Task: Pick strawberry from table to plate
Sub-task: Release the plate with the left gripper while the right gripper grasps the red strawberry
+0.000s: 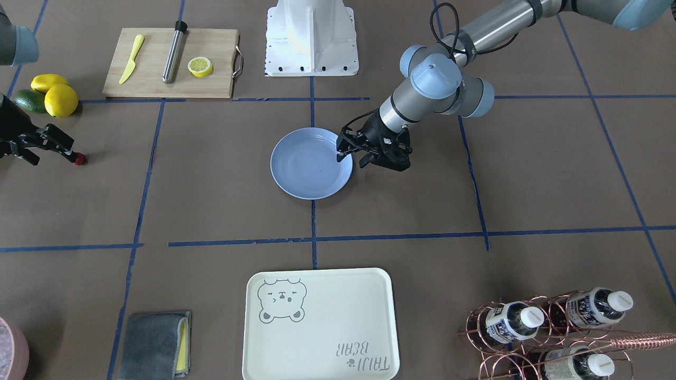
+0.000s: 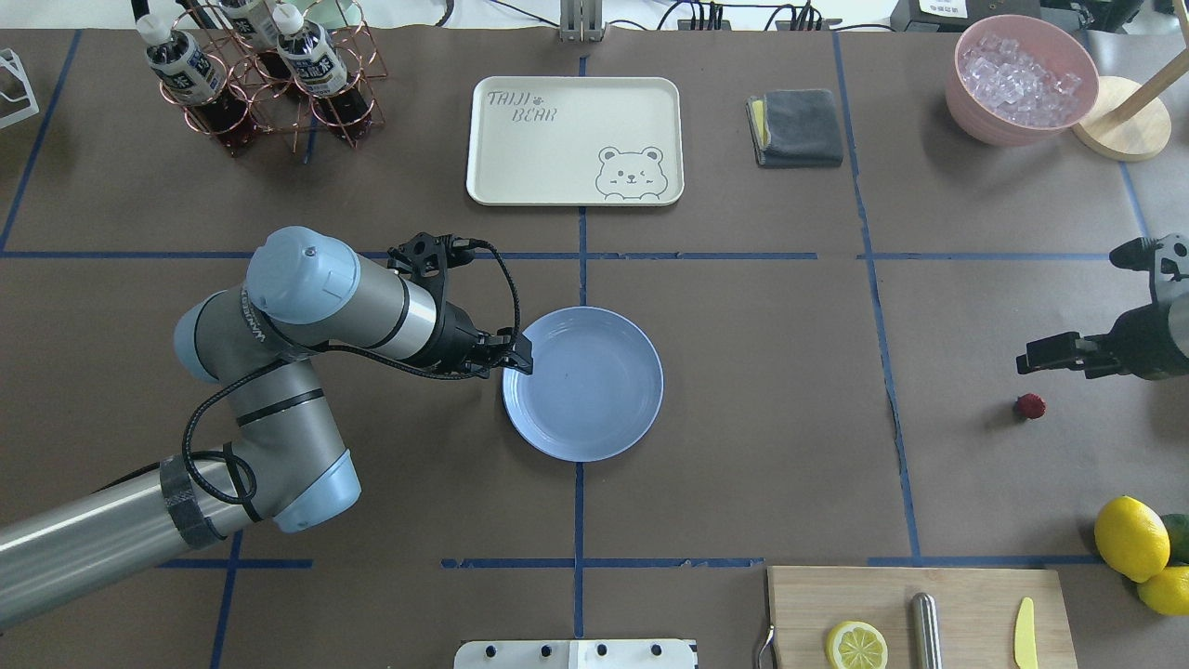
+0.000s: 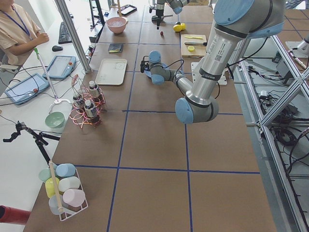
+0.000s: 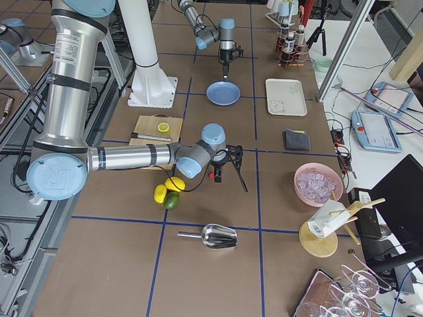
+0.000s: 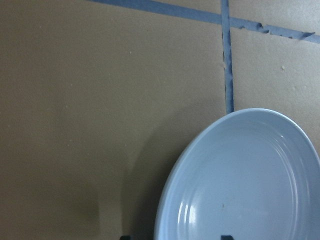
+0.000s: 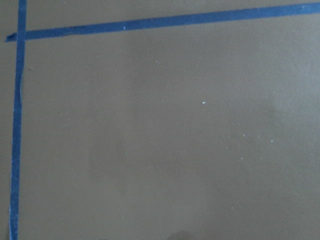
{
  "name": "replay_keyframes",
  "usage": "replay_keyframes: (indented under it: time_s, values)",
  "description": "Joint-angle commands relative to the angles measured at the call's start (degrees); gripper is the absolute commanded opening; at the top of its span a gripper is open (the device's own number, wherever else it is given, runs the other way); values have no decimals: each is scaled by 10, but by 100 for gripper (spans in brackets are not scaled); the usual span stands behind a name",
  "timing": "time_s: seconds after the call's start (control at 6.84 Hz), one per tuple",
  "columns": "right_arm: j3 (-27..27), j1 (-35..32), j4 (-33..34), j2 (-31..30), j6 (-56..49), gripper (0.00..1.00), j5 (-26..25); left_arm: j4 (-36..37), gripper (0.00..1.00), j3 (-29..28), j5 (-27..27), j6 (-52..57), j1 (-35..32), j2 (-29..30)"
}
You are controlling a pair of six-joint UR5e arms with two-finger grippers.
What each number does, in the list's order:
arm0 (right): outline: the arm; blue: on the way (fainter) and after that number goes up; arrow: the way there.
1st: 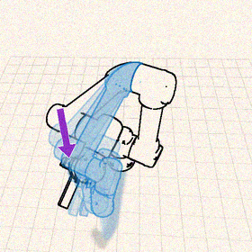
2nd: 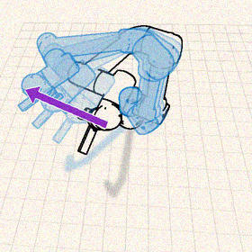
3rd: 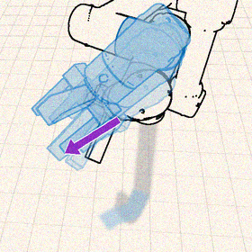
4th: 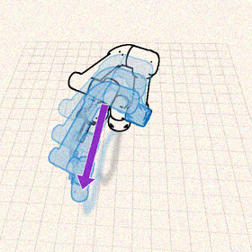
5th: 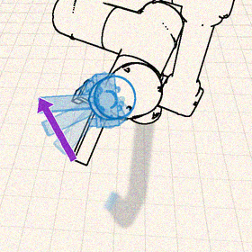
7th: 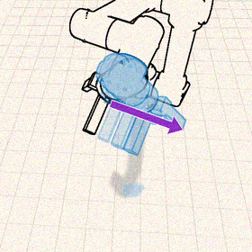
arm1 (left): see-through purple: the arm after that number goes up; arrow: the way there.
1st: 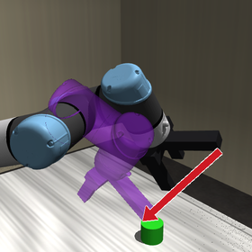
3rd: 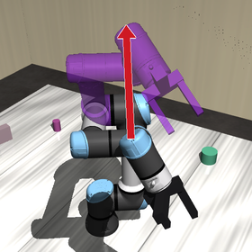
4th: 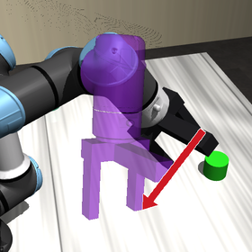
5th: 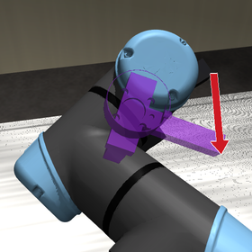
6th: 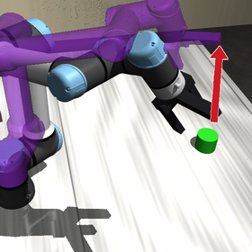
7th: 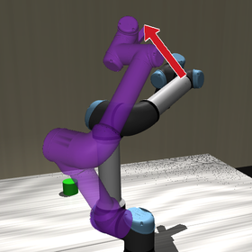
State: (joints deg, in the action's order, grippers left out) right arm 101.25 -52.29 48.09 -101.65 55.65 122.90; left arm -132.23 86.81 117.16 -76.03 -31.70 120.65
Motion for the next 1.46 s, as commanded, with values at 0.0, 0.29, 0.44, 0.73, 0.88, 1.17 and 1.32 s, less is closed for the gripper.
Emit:
replay_keyframes:
  time_s: [0.0, 0.29, 0.44, 0.73, 0.88, 1.17, 1.32]
  values:
    - [4, 40, 1, -10, 13, 98, -28, 0, 67, 0, 0, 0, -1, -1]
    - [-8, 53, 1, -9, 13, 95, -30, 0, 68, 1, 0, 0, -1, -4]
    - [-15, 60, 1, -7, 13, 94, -30, 0, 68, 1, 0, 0, -2, -4]
    - [-23, 65, 1, -6, 13, 87, -34, 0, 68, 1, 0, 0, -1, -4]
    - [-24, 71, 1, -6, 13, 79, -51, 0, 69, 1, 0, 0, -1, -4]
    - [-26, 73, 1, -6, 13, 56, -63, 0, 69, 5, 0, 0, -1, -5]
    - [-26, 74, 1, -4, 13, 35, -63, 0, 70, 5, 0, 0, -1, -5]
